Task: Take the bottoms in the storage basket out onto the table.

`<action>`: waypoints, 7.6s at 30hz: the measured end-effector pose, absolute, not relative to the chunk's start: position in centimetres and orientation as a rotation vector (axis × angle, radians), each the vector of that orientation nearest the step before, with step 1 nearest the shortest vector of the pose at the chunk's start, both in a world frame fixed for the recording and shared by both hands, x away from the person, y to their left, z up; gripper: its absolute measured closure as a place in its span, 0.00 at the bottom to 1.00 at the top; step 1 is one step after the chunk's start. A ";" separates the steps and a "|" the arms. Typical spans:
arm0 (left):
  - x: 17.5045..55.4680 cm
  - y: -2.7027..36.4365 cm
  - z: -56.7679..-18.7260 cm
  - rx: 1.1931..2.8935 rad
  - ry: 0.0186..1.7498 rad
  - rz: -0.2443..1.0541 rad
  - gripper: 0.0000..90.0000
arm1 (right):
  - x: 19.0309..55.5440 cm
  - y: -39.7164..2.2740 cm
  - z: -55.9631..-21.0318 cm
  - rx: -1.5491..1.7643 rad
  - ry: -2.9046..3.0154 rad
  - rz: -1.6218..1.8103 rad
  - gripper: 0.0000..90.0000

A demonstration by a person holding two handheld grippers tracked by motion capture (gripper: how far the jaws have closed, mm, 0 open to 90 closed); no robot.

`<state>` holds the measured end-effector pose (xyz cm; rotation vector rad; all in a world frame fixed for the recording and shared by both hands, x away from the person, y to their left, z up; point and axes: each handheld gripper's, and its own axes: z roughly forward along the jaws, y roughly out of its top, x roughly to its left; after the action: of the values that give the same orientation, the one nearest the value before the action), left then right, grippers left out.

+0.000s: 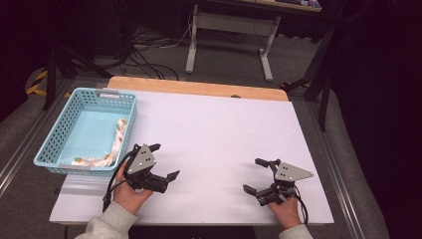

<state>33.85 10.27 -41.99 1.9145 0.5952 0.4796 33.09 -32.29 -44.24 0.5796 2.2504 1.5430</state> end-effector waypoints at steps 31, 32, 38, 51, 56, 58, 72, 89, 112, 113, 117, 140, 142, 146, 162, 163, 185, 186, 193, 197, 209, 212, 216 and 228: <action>35.0 10.9 -39.1 1.987 0.565 0.456 0.03 | 33.1 -32.2 -44.3 0.580 2.258 1.535 0.01; 35.0 10.9 -39.0 1.989 0.565 0.456 0.03 | 33.1 -32.2 -44.3 0.581 2.258 1.535 0.01; 35.4 11.3 -38.4 2.001 0.569 0.439 0.03 | 33.1 -32.2 -44.3 0.580 2.259 1.534 0.01; 36.0 13.1 -36.9 2.016 0.590 0.444 0.04 | 33.1 -32.2 -44.3 0.578 2.261 1.527 0.01; 36.3 13.9 -36.4 2.034 0.601 0.458 0.04 | 33.1 -32.2 -44.3 0.579 2.262 1.525 0.01; 36.4 14.2 -36.3 2.040 0.607 0.464 0.04 | 33.1 -32.2 -44.3 0.578 2.262 1.525 0.01; 37.1 16.3 -35.9 2.053 0.658 0.483 0.04 | 33.1 -32.1 -44.4 0.580 2.263 1.522 0.01; 37.7 18.7 -36.0 2.060 0.726 0.496 0.04 | 33.1 -32.1 -44.4 0.580 2.263 1.520 0.01; 38.4 22.2 -35.7 2.094 0.841 0.499 0.05 | 33.2 -32.1 -44.4 0.584 2.262 1.521 0.01; 38.4 22.4 -35.6 2.099 0.842 0.499 0.05 | 33.2 -32.2 -44.4 0.584 2.261 1.521 0.01; 38.7 23.1 -35.8 2.106 0.872 0.499 0.05 | 33.2 -32.2 -44.4 0.585 2.262 1.520 0.01; 40.3 26.2 -37.2 2.225 1.019 0.457 0.06 | 33.2 -32.1 -44.4 0.581 2.269 1.515 0.01; 40.6 26.3 -37.4 2.251 1.029 0.438 0.06 | 33.2 -32.0 -44.4 0.582 2.270 1.513 0.01; 41.0 26.3 -37.8 2.300 1.038 0.393 0.07 | 33.2 -32.0 -44.4 0.581 2.270 1.513 0.01; 42.4 25.2 -39.2 2.460 1.052 0.264 0.10 | 33.1 -32.0 -44.4 0.577 2.274 1.511 0.02; 42.5 25.2 -39.2 2.473 1.048 0.259 0.10 | 33.1 -32.0 -44.4 0.575 2.271 1.511 0.02; 44.0 23.6 -41.1 2.640 1.000 0.085 0.18 | 33.1 -32.0 -44.5 0.580 2.273 1.483 0.02; 44.1 23.5 -41.1 2.656 0.986 0.075 0.21 | 33.1 -31.9 -44.5 0.581 2.274 1.483 0.02; 44.1 23.0 -41.5 2.716 0.939 0.020 0.40 | 33.1 -31.9 -44.5 0.582 2.273 1.480 0.02; 44.0 22.8 -41.6 2.746 0.901 0.005 0.49 | 33.1 -31.9 -44.5 0.582 2.274 1.480 0.02; 43.7 22.3 -41.9 2.811 0.841 0.009 0.81 | 33.1 -31.9 -44.5 0.579 2.276 1.476 0.02; 43.7 22.4 -41.8 2.806 0.838 0.009 0.82 | 33.0 -31.9 -44.5 0.581 2.276 1.478 0.02; 43.7 22.4 -41.8 2.802 0.837 0.013 0.83 | 33.1 -31.8 -44.5 0.579 2.276 1.476 0.02; 43.7 23.1 -41.0 2.733 0.859 0.031 0.84 | 33.0 -31.9 -44.5 0.578 2.275 1.476 0.02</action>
<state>43.65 23.14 -40.96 2.7335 0.8593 0.0308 33.04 -31.86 -44.51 0.5781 2.2751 1.4756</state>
